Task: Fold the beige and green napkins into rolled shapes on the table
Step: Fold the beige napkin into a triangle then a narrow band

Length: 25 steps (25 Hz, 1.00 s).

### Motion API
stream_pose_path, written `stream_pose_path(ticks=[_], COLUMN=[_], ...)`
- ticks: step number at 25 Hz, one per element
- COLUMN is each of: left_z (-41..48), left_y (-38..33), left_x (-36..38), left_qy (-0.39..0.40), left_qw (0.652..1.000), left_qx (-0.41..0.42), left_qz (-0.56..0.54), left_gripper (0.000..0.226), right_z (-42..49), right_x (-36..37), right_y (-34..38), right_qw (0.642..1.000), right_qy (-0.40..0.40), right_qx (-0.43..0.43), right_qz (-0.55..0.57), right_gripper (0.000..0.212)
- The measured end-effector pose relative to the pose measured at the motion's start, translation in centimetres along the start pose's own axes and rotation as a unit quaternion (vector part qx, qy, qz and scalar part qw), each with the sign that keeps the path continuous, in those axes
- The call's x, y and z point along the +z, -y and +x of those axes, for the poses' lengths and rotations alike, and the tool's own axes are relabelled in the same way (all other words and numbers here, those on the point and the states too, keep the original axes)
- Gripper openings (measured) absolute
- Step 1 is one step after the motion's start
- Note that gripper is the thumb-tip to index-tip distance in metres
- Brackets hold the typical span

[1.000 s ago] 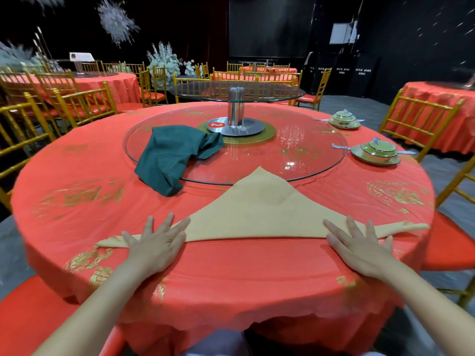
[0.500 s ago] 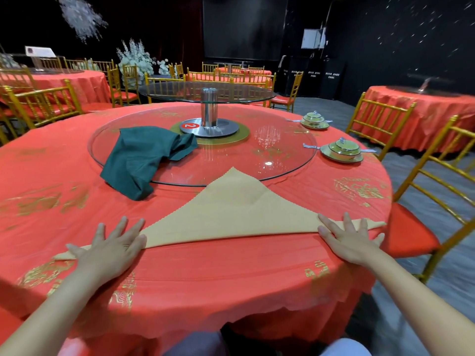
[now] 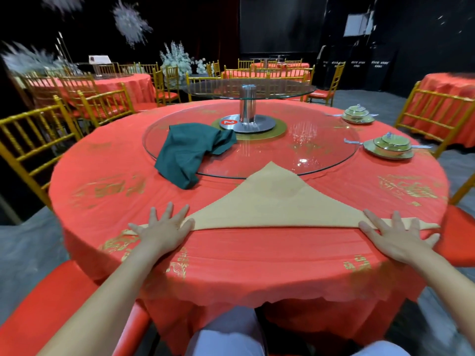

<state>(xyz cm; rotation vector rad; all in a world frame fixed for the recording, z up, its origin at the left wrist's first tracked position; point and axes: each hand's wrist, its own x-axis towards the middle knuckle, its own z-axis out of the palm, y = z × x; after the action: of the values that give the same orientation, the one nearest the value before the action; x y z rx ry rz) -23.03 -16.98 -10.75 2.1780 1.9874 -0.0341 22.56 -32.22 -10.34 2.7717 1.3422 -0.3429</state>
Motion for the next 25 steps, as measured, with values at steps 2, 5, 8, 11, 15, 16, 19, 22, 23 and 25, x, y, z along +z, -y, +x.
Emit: stream_pose_path(ticks=[2,5,8,11,15,16,19,22,23,25], left_z=[0.0,0.1,-0.2,-1.2,-4.1,-4.6,-5.1,-4.7,-4.6,-4.3], left_y=[0.4,1.9,0.9,-4.1,-12.9,-14.5,-16.5,-16.3,-16.3,-16.1], left_x=[0.0,-0.3,-1.1,-1.7,0.1,1.0,3.1,3.6,3.5,3.2], left_qy=[-0.005,-0.004,-0.017,-0.097,-0.070,-0.055,-0.022,-0.007,-0.002,0.005], left_qw=[1.000,1.000,0.998,0.988,0.961,0.955,0.956,0.964,0.964,0.961], left_qx=[0.002,-0.005,-0.002,0.098,0.265,0.288,0.288,0.264,0.263,0.274], left_qz=[0.006,0.015,0.059,0.072,0.032,0.036,0.045,0.037,0.033,0.026], left_gripper=[0.053,0.053,0.055,0.057,0.057,0.059,0.072,0.066,0.062,0.058], right_z=[0.0,-0.2,-0.6,-1.3,-3.5,-4.2,-5.4,-5.3,-5.1,-4.4], right_x=[0.0,-0.6,-1.4,-1.6,0.6,1.3,2.9,3.2,3.2,3.0], right_y=[-0.5,-1.5,-0.7,2.8,10.7,12.5,15.4,15.2,15.0,14.8], right_qw=[1.000,1.000,0.998,0.992,0.964,0.952,0.931,0.932,0.931,0.926], right_qy=[-0.008,-0.005,-0.002,-0.053,-0.081,-0.084,-0.074,-0.067,-0.063,-0.061], right_qx=[0.009,0.030,0.035,-0.036,-0.240,-0.288,-0.358,-0.356,-0.359,-0.372], right_qz=[-0.004,-0.002,-0.053,-0.107,-0.077,-0.062,-0.015,0.005,0.003,0.004], right_gripper=[0.080,0.085,0.086,0.079,0.068,0.070,0.076,0.058,0.055,0.053])
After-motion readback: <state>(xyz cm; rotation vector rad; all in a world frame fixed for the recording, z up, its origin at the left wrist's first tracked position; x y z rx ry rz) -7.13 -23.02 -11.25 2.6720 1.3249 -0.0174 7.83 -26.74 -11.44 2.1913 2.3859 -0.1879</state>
